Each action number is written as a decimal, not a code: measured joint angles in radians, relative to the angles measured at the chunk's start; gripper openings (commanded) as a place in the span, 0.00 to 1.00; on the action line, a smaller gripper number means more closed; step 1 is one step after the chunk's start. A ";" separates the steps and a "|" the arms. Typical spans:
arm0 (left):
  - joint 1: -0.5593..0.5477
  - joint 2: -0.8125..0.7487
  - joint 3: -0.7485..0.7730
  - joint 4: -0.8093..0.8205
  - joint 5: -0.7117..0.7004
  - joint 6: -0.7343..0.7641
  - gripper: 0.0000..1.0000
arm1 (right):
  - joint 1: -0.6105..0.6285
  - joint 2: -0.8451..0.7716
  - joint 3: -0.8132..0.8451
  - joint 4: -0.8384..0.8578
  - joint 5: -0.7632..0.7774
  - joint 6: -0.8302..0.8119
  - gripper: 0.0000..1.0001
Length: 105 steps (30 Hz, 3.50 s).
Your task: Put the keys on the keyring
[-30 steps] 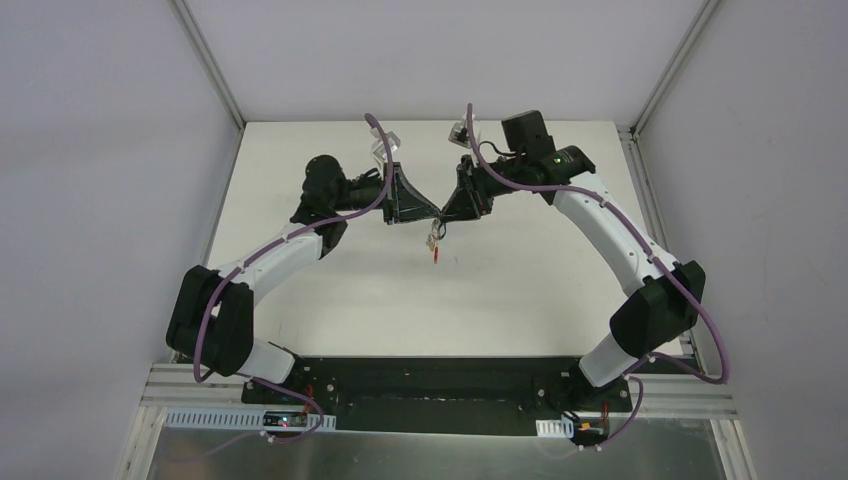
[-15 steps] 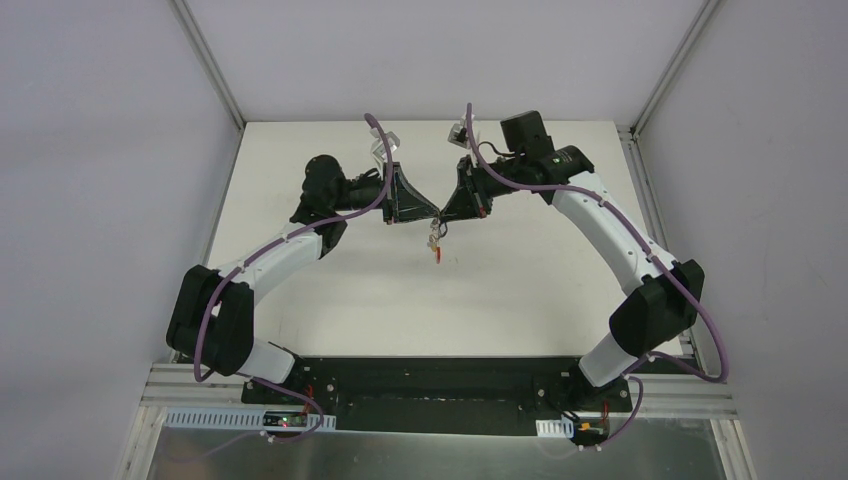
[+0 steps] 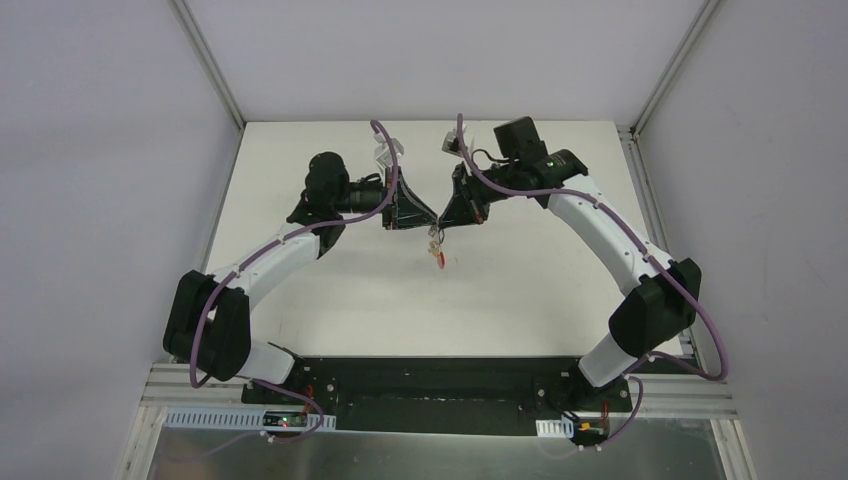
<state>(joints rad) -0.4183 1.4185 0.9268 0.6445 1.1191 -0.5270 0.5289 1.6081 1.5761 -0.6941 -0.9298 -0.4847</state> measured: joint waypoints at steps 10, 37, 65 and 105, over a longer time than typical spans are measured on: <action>0.000 -0.078 0.088 -0.360 -0.001 0.290 0.44 | 0.012 0.000 -0.014 -0.014 0.022 -0.030 0.00; -0.061 -0.072 0.198 -0.732 -0.055 0.603 0.36 | 0.043 0.007 -0.026 -0.074 -0.022 -0.079 0.00; -0.080 -0.044 0.216 -0.764 -0.058 0.636 0.05 | 0.045 0.012 -0.034 -0.079 -0.022 -0.086 0.00; -0.018 -0.019 0.084 -0.100 0.007 0.032 0.00 | -0.004 -0.036 -0.107 -0.004 -0.041 -0.046 0.20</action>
<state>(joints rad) -0.4366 1.3991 1.0103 0.5442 1.1263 -0.4946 0.5247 1.5719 1.4693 -0.6983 -0.9707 -0.5308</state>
